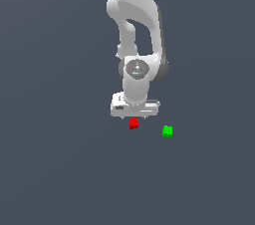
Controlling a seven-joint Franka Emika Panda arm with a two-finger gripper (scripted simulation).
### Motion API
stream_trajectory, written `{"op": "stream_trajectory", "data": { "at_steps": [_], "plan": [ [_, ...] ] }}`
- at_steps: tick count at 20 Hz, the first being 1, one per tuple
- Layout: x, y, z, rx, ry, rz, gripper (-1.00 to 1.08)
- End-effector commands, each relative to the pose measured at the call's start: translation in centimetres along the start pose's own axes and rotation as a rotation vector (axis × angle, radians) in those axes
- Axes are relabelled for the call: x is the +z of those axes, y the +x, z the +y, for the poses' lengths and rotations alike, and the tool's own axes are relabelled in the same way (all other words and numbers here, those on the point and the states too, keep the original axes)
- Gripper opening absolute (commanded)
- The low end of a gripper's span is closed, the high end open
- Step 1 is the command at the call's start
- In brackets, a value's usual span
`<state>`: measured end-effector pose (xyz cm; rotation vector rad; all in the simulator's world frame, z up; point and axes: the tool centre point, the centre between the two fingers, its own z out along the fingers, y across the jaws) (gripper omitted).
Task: Stack the red cube on top of the green cube.
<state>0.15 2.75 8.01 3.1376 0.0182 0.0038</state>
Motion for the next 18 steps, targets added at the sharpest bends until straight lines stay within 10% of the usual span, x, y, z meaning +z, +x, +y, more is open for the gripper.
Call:
{"op": "stream_trajectory", "data": {
  "at_steps": [1,18],
  "plan": [
    [0.7,0.0,-0.2,0.001,0.003,-0.001,1.0],
    [5.4,-0.1,-0.3,0.0,0.004,-0.003,1.0]
  ]
}}
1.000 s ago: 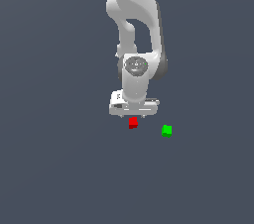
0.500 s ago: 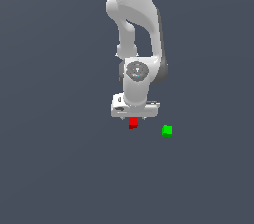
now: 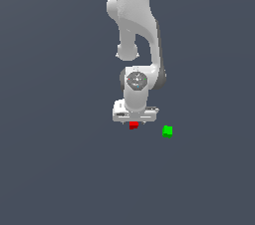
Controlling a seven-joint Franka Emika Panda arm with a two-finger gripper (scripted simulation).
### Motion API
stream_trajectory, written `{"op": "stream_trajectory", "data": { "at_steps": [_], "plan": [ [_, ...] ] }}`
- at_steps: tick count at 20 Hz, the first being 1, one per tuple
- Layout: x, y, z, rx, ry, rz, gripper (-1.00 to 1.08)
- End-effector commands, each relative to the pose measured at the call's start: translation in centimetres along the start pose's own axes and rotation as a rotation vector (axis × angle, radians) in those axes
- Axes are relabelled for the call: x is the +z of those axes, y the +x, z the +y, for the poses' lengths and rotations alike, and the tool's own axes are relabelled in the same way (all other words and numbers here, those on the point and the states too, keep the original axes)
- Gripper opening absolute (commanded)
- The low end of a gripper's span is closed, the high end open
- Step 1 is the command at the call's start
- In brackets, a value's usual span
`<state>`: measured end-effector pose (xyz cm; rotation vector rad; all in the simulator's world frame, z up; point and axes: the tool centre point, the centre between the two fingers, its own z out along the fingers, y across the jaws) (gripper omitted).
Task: Stack the red cube on top of the green cube.
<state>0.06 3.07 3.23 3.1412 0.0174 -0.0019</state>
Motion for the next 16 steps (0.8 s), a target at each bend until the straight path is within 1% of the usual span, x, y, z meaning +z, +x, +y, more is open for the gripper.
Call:
{"op": "stream_trajectory", "data": {
  "at_steps": [1,5,6,16],
  "plan": [
    [0.86,0.05,-0.01,0.0,0.0,0.001,1.0],
    [1.26,0.15,-0.02,0.0,0.0,0.001,1.0],
    [1.26,0.15,-0.02,0.0,0.0,0.001,-1.0],
    [1.22,0.15,-0.06,-0.001,0.0,0.001,-1.0]
  ]
}}
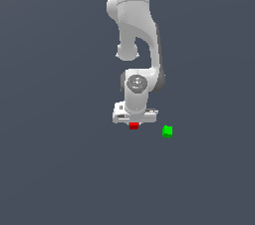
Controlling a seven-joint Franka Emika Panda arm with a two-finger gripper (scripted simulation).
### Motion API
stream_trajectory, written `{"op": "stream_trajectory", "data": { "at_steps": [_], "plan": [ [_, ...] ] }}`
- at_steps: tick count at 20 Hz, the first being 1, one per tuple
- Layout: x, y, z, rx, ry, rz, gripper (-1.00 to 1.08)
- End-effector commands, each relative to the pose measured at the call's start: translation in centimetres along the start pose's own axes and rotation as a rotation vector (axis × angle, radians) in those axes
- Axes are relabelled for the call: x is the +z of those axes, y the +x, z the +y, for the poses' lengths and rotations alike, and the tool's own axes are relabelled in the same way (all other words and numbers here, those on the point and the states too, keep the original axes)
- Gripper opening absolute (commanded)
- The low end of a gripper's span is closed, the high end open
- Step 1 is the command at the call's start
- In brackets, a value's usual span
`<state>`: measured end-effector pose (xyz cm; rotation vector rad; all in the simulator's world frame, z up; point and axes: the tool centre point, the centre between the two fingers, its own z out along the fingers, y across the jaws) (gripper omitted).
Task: Stack the red cube on top of the green cube.
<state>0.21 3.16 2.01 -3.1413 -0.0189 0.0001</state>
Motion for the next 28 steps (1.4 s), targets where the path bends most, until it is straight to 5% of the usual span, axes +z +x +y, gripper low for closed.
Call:
{"op": "stream_trajectory", "data": {
  "at_steps": [1,20,28],
  "plan": [
    [0.0,0.0,0.0,0.0,0.0,0.0,-1.0],
    [-9.1,-0.1,0.0,0.0,0.0,0.0,-1.0],
    [-9.8,0.0,-0.1,0.001,0.0,0.001,-1.0]
  ]
}}
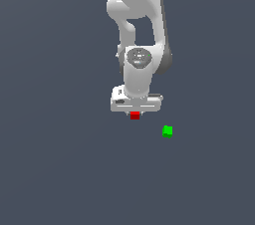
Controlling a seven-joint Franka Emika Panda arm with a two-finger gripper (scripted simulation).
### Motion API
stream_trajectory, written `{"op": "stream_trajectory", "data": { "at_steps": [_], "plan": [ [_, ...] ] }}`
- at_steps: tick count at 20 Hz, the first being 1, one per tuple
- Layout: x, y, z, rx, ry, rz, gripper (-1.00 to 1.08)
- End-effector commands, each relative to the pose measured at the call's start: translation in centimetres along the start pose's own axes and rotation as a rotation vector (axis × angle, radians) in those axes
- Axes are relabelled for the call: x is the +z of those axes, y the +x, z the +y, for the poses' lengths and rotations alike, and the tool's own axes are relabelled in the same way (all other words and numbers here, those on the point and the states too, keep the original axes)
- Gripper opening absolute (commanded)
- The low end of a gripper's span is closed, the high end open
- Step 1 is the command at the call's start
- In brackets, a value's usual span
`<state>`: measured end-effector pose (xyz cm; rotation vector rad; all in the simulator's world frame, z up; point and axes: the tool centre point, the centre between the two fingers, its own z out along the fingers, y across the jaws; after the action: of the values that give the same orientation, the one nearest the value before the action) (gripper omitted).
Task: Stack the red cube on top of the green cube.
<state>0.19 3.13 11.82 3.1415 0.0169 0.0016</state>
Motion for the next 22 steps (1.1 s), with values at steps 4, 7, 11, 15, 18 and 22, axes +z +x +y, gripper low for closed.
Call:
{"op": "stream_trajectory", "data": {
  "at_steps": [4,7,11,15,18,22],
  "plan": [
    [0.5,0.3,-1.4,0.0,0.0,0.0,-1.0],
    [1.1,0.8,-3.2,0.0,0.0,0.0,-1.0],
    [2.3,1.6,-6.3,0.0,0.001,0.0,-1.0],
    [3.6,2.6,-10.0,0.0,0.001,0.0,-1.0],
    [4.4,3.3,-12.3,0.0,0.001,0.0,-1.0],
    [5.1,4.0,-14.4,0.0,0.0,-0.001,-1.0]
  ]
}}
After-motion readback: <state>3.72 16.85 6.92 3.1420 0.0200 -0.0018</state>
